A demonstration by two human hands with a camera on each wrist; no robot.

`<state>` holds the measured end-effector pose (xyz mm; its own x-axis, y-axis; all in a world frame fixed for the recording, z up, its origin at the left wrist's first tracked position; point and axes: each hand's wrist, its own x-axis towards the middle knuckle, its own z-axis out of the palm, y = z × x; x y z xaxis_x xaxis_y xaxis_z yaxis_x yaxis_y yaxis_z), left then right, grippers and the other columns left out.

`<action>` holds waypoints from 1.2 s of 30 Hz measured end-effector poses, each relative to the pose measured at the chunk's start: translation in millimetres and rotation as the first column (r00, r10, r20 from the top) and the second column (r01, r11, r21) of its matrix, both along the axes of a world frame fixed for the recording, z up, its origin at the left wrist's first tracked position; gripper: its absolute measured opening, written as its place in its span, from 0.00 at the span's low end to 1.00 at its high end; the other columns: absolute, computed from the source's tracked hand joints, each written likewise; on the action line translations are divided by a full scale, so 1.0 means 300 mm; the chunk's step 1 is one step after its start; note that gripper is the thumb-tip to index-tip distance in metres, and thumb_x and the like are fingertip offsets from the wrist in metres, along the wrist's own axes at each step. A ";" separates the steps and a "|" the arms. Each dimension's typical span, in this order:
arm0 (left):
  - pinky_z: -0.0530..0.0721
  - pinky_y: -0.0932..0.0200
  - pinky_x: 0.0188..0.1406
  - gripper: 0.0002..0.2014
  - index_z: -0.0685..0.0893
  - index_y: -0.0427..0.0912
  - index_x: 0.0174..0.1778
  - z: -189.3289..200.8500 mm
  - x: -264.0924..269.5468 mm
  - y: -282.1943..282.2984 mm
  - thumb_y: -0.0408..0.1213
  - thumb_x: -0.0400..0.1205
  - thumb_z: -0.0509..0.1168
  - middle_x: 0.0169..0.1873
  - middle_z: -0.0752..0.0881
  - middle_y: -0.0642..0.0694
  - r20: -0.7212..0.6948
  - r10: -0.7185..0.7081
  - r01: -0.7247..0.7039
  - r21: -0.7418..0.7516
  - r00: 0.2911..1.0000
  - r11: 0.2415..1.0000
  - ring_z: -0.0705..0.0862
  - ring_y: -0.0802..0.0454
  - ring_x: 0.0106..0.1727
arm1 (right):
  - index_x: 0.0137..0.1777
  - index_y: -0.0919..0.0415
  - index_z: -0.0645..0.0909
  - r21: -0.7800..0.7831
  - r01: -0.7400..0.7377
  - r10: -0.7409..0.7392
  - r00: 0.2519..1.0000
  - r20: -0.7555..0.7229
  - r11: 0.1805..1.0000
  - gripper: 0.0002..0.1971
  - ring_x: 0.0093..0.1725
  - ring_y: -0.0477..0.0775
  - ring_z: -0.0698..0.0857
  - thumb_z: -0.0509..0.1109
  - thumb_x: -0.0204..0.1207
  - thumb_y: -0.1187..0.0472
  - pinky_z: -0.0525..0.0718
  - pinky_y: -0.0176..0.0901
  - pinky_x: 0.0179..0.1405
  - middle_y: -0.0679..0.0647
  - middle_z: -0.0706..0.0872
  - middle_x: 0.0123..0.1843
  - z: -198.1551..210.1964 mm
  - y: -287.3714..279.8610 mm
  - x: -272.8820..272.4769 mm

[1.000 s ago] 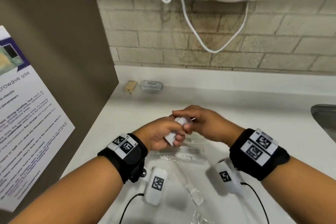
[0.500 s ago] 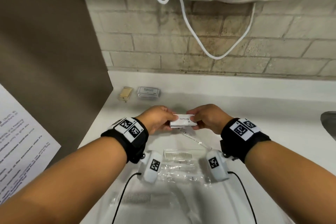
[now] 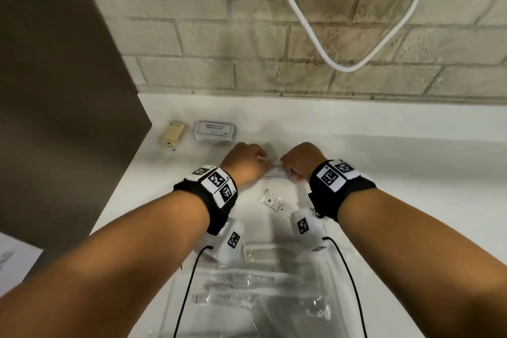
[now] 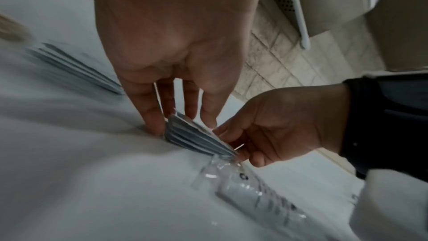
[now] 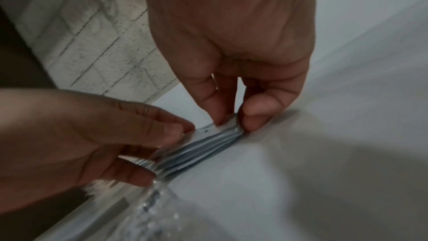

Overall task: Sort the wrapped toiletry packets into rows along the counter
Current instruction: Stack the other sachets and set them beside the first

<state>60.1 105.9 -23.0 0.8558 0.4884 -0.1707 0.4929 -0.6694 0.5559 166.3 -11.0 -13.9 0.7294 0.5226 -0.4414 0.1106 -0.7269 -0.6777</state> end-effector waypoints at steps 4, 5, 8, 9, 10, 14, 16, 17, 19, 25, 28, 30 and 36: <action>0.80 0.56 0.57 0.22 0.82 0.51 0.63 -0.005 -0.013 -0.003 0.45 0.72 0.74 0.59 0.82 0.45 -0.065 -0.210 0.219 0.204 0.976 0.954 0.82 0.46 0.59 | 0.41 0.61 0.83 -0.244 -0.256 0.311 0.924 0.223 0.936 0.07 0.39 0.55 0.85 0.65 0.76 0.63 0.78 0.38 0.35 0.55 0.88 0.44 0.031 0.007 -0.002; 0.79 0.56 0.56 0.21 0.80 0.51 0.62 -0.003 -0.019 -0.005 0.44 0.73 0.74 0.58 0.81 0.46 -0.060 -0.221 0.229 0.238 0.973 0.944 0.82 0.46 0.58 | 0.50 0.61 0.86 -0.263 -0.282 0.353 0.893 0.280 0.923 0.08 0.49 0.57 0.87 0.66 0.77 0.61 0.81 0.40 0.44 0.55 0.88 0.53 0.030 0.004 0.007; 0.80 0.55 0.51 0.19 0.78 0.48 0.57 -0.005 -0.023 -0.007 0.43 0.73 0.74 0.54 0.81 0.46 -0.056 -0.243 0.249 0.278 0.968 0.928 0.81 0.45 0.54 | 0.56 0.53 0.84 -0.138 -0.318 0.346 0.832 0.433 0.938 0.12 0.59 0.52 0.82 0.73 0.72 0.55 0.78 0.40 0.56 0.50 0.84 0.59 0.028 -0.045 0.025; 0.79 0.55 0.49 0.17 0.78 0.47 0.54 -0.006 -0.024 -0.008 0.43 0.73 0.74 0.53 0.82 0.46 -0.068 -0.255 0.264 0.289 0.964 0.920 0.81 0.45 0.53 | 0.54 0.53 0.83 -0.102 -0.373 0.377 0.812 0.445 0.922 0.13 0.58 0.52 0.82 0.76 0.70 0.54 0.78 0.42 0.56 0.48 0.82 0.56 0.024 -0.060 0.022; 0.78 0.56 0.46 0.15 0.78 0.47 0.51 -0.008 -0.023 -0.007 0.42 0.73 0.74 0.51 0.82 0.46 -0.080 -0.265 0.277 0.305 0.961 0.911 0.81 0.44 0.52 | 0.53 0.53 0.81 -0.124 -0.436 0.442 0.775 0.452 0.891 0.14 0.56 0.52 0.81 0.77 0.68 0.54 0.79 0.44 0.55 0.48 0.80 0.54 0.024 -0.069 0.014; 0.71 0.58 0.40 0.09 0.79 0.45 0.45 -0.015 -0.017 -0.006 0.41 0.75 0.72 0.47 0.82 0.46 -0.102 -0.259 0.278 0.340 0.961 0.898 0.81 0.45 0.47 | 0.52 0.57 0.76 -0.356 -0.555 0.658 0.599 0.456 0.752 0.14 0.55 0.58 0.80 0.76 0.70 0.56 0.80 0.51 0.55 0.53 0.79 0.57 0.008 -0.071 -0.006; 0.71 0.58 0.40 0.08 0.79 0.45 0.46 -0.010 -0.012 -0.008 0.42 0.76 0.71 0.46 0.83 0.45 -0.109 -0.263 0.284 0.368 0.959 0.886 0.80 0.45 0.46 | 0.52 0.57 0.77 -0.372 -0.544 0.658 0.585 0.475 0.752 0.12 0.55 0.60 0.80 0.73 0.71 0.59 0.80 0.53 0.54 0.55 0.80 0.56 0.002 -0.063 -0.001; 0.72 0.58 0.40 0.08 0.80 0.45 0.46 -0.006 -0.009 -0.009 0.42 0.77 0.70 0.46 0.83 0.45 -0.111 -0.265 0.288 0.384 0.958 0.877 0.81 0.45 0.46 | 0.52 0.58 0.77 -0.376 -0.542 0.658 0.581 0.479 0.752 0.11 0.55 0.60 0.81 0.72 0.72 0.59 0.80 0.53 0.54 0.55 0.81 0.56 0.003 -0.058 0.001; 0.75 0.57 0.41 0.07 0.81 0.45 0.47 -0.004 -0.003 -0.004 0.42 0.78 0.69 0.47 0.84 0.44 -0.114 -0.260 0.284 0.412 0.959 0.866 0.82 0.43 0.47 | 0.53 0.58 0.76 -0.400 -0.542 0.672 0.565 0.478 0.740 0.10 0.55 0.61 0.82 0.71 0.73 0.59 0.82 0.54 0.53 0.56 0.82 0.55 0.005 -0.046 0.007; 0.83 0.48 0.45 0.05 0.82 0.46 0.49 0.010 0.034 0.032 0.37 0.79 0.64 0.51 0.81 0.45 -0.132 -0.239 0.273 0.468 0.962 0.841 0.83 0.42 0.51 | 0.60 0.59 0.76 -0.495 -0.548 0.738 0.467 0.488 0.674 0.13 0.58 0.61 0.83 0.68 0.77 0.57 0.81 0.49 0.50 0.56 0.82 0.59 0.016 0.022 0.027; 0.83 0.48 0.47 0.07 0.81 0.44 0.52 0.013 0.064 0.062 0.35 0.80 0.62 0.53 0.81 0.43 -0.143 -0.239 0.278 0.481 0.961 0.832 0.83 0.41 0.54 | 0.64 0.58 0.76 -0.533 -0.526 0.747 0.411 0.522 0.663 0.15 0.60 0.62 0.81 0.65 0.79 0.59 0.81 0.52 0.52 0.58 0.78 0.62 0.015 0.067 0.049; 0.81 0.49 0.47 0.08 0.80 0.44 0.54 0.015 0.089 0.084 0.35 0.80 0.62 0.53 0.81 0.43 -0.142 -0.222 0.264 0.482 0.964 0.835 0.83 0.40 0.54 | 0.65 0.58 0.75 -0.545 -0.498 0.736 0.406 0.541 0.675 0.15 0.60 0.63 0.80 0.63 0.79 0.60 0.82 0.53 0.51 0.58 0.75 0.63 0.017 0.097 0.070; 0.79 0.48 0.51 0.17 0.76 0.46 0.68 0.041 0.167 0.133 0.35 0.82 0.63 0.58 0.80 0.41 -0.159 -0.191 0.243 0.444 0.969 0.863 0.82 0.38 0.59 | 0.78 0.49 0.66 -0.501 -0.470 0.686 0.452 0.571 0.727 0.25 0.60 0.64 0.80 0.59 0.81 0.64 0.79 0.52 0.48 0.58 0.74 0.64 0.021 0.162 0.139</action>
